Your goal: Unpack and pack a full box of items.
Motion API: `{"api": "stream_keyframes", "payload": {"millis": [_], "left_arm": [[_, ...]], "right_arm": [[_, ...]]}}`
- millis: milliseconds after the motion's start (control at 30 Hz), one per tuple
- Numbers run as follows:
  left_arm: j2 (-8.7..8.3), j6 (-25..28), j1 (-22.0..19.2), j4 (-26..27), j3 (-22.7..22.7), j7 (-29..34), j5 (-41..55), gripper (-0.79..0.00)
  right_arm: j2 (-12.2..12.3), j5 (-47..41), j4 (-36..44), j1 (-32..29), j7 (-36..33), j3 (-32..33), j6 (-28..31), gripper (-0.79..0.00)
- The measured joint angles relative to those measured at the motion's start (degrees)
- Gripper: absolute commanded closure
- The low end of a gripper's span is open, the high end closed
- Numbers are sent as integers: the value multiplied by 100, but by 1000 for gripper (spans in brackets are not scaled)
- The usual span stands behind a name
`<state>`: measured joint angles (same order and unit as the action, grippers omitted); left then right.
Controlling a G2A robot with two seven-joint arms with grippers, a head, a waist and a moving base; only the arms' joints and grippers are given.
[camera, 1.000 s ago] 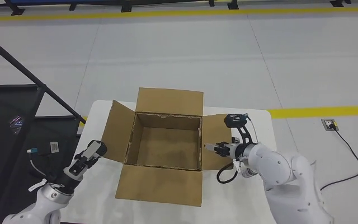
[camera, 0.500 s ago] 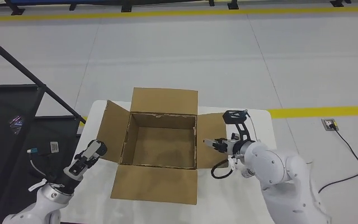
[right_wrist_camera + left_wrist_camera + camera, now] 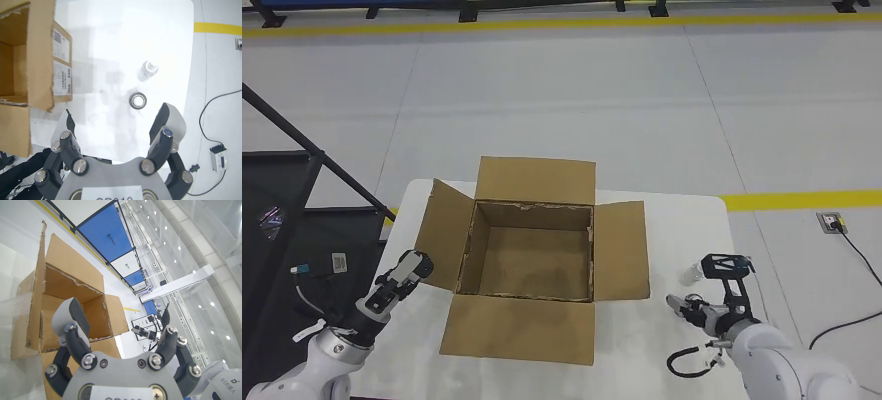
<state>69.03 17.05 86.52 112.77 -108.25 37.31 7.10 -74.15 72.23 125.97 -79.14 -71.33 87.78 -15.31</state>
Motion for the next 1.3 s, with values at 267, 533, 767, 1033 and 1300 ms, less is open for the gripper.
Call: {"api": "stream_keyframes", "payload": {"millis": [267,533,767,1033,1300], "left_arm": [[0,0,0,0,0,0,0,-785],[0,0,0,0,0,0,0,-785],[0,0,0,0,0,0,0,-785],[0,0,0,0,0,0,0,-785],[0,0,0,0,0,0,0,-785]], "right_arm": [[-14,-127,-788,13,303,117,-273,-785],[-27,-153,-1306,81,814,-69,-174,-785],[-54,55,-1854,372,1060,-272,-414,-714],[-71,176,-2158,561,1117,-379,-515,0],[-39,262,-1113,142,1098,-96,-457,0]]}}
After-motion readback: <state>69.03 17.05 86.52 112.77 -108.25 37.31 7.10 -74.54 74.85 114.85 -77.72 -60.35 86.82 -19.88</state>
